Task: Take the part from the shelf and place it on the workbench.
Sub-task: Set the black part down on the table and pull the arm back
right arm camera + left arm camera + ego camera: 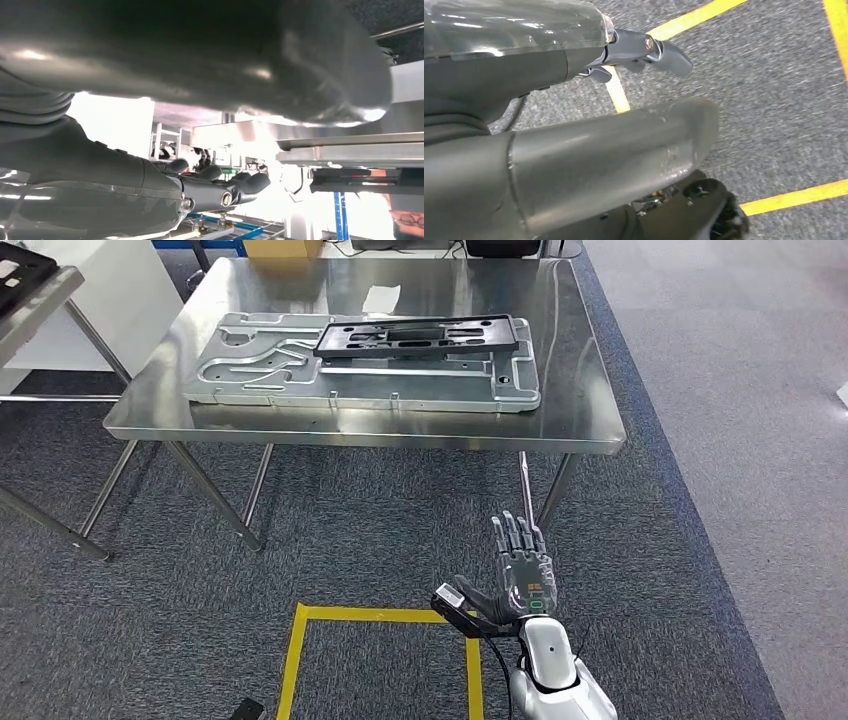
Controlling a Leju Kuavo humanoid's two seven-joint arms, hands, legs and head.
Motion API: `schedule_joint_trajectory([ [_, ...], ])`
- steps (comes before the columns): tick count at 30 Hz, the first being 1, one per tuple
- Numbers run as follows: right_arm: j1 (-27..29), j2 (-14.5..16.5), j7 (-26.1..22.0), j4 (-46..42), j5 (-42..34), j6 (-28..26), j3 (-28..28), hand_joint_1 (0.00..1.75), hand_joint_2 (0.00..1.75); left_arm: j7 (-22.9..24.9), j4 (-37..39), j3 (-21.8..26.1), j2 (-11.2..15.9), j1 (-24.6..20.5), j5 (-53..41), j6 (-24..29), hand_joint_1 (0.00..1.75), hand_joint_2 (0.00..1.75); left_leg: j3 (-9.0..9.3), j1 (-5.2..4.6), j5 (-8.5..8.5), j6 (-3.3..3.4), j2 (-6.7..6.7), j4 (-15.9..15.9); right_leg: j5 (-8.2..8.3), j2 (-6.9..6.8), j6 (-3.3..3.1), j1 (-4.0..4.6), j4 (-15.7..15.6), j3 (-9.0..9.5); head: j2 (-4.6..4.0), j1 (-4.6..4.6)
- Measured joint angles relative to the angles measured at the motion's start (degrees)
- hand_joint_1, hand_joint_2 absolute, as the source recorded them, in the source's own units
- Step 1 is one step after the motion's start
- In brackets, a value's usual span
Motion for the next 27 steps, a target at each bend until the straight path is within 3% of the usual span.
schedule_joint_trajectory([
  [1,0.19,0.0,-0.01,-0.13,0.0,0.0,-0.04,0.0,0.0,0.0,0.0,0.06,0.01,0.0,0.02,0.01,0.0,0.0,-0.6,0.02,-1.7,-0.14,-0.01,3.77,0.67,-0.01,-0.04,0.09,0.13,-0.96,0.0,-0.05],
  [2,0.39,0.0,-0.01,-0.21,0.0,0.0,-0.09,0.0,0.0,0.0,-0.01,0.12,0.01,-0.01,0.03,0.01,0.0,0.0,-0.58,0.02,-1.95,-0.23,-0.02,6.35,1.29,-0.02,0.0,0.16,0.35,-1.96,0.0,-0.07],
  [3,0.56,0.0,-0.06,-0.25,-0.04,0.03,-0.13,0.0,0.0,0.0,-0.01,0.17,0.02,-0.02,0.04,0.03,0.0,0.0,0.3,0.02,-0.98,-0.26,-0.02,7.12,1.84,-0.03,0.08,0.18,0.66,-2.98,0.0,-0.06],
  [5,1.96,0.36,-2.98,-0.66,-2.95,2.43,-0.9,0.0,0.0,0.26,-0.01,0.28,-1.06,-1.36,1.26,2.08,0.0,0.0,4.97,0.07,1.81,-0.09,-0.27,2.52,2.77,0.11,0.55,0.12,1.45,-4.83,0.0,-0.27],
  [7,5.71,1.83,-13.5,-1.7,-14.45,8.94,-4.57,0.0,0.0,3.04,0.91,0.71,-4.41,-7.67,4.21,10.67,0.0,0.0,10.51,-0.11,1.48,0.48,-1.37,-5.45,3.52,-0.94,1.38,0.22,2.09,-6.22,0.0,-0.73],
  [8,8.17,2.81,-21.27,-2.07,-23.21,11.86,-6.94,0.0,0.0,5.22,1.95,1.19,-6.4,-12.31,5.07,15.92,0.0,0.0,11.81,-0.3,0.78,0.91,-2.03,-8.04,3.9,-1.91,1.77,0.32,2.28,-6.61,0.0,-0.8],
  [10,12.35,4.77,-36.81,-1.96,-43.68,14.26,-10.68,0.0,0.0,8.47,4.54,2.95,-9.52,-21.03,3.42,22.93,0.0,0.0,11.59,-0.64,0.71,1.89,-2.56,-9.64,4.9,-3.18,2.39,0.36,2.39,-7.21,-0.01,-0.46],
  [11,13.74,5.57,-42.21,-1.82,-52.92,14.62,-11.8,0.0,0.0,8.78,5.6,4.42,-10.68,-24.0,1.54,24.08,0.0,0.0,11.13,-0.64,1.24,2.39,-2.22,-9.72,4.92,-2.8,2.7,0.19,2.56,-7.59,-0.01,-0.28],
  [13,15.01,6.66,-44.49,-1.68,-65.0,16.86,-13.79,0.0,0.0,7.3,6.88,7.74,-12.26,-27.55,-1.88,24.52,0.0,0.0,10.31,-0.56,2.38,3.34,-0.89,-9.98,2.21,-1.14,3.42,-0.14,4.76,-8.86,-0.01,-0.11],
  [15,15.48,6.01,-42.38,-0.31,-69.54,23.25,-16.97,0.0,0.0,4.31,7.27,11.55,-13.18,-28.6,-3.59,23.67,0.0,0.0,9.07,-0.6,3.51,3.91,0.3,-9.99,-3.2,-0.02,4.1,-0.3,10.95,-10.75,0.0,0.05],
  [16,15.55,5.0,-42.39,1.81,-71.14,27.77,-19.3,0.0,0.0,2.69,7.17,13.54,-13.46,-28.51,-4.0,22.89,0.0,0.0,8.28,-0.65,4.08,4.05,0.66,-9.95,-5.15,0.09,4.34,-0.34,14.49,-11.51,0.0,0.1],
  [17,15.47,3.5,-43.59,4.82,-72.84,31.91,-21.89,0.0,0.0,1.38,6.94,15.25,-13.63,-28.32,-4.06,22.06,0.0,0.0,7.41,-0.72,4.68,4.17,0.84,-9.91,-5.92,0.11,4.49,-0.41,17.15,-11.74,0.0,0.13],
  [19,15.21,0.17,-46.05,11.93,-76.25,37.21,-27.49,0.0,0.0,-0.28,6.13,17.94,-13.76,-27.98,-3.43,20.64,0.0,0.0,5.64,-0.9,5.86,4.36,0.76,-9.78,-4.09,0.12,4.47,-0.5,17.48,-9.76,0.0,0.18],
  [21,15.14,-3.15,-45.95,18.33,-78.75,38.45,-33.34,0.0,0.0,-1.02,4.85,19.77,-13.91,-27.77,-1.65,19.64,0.0,0.0,4.17,-1.12,6.93,4.27,0.3,-9.66,-1.85,0.15,3.83,-0.29,11.05,-4.19,0.0,0.27],
  [23,15.2,-5.83,-43.27,23.86,-80.57,38.23,-39.11,0.0,0.0,-1.45,3.27,20.64,-14.0,-27.44,1.18,18.93,0.0,0.0,3.45,-1.32,7.78,3.82,0.06,-9.64,-2.53,0.1,2.97,0.15,3.03,1.42,0.0,0.35],
  [24,15.31,-6.69,-41.48,26.08,-81.06,37.77,-41.55,0.0,0.0,-1.58,2.53,20.74,-14.03,-27.23,2.77,18.64,0.0,0.0,3.33,-1.32,8.16,3.52,0.09,-9.74,-3.18,0.1,2.65,0.39,0.7,2.81,0.0,0.4],
  [27,15.72,-7.61,-34.86,31.16,-81.07,34.98,-46.89,0.0,0.0,-1.53,0.14,20.12,-14.08,-26.23,8.09,17.79,0.0,0.0,3.09,-1.16,8.41,2.43,0.13,-9.68,-2.55,0.18,1.8,0.35,-0.75,2.89,0.0,0.54],
])
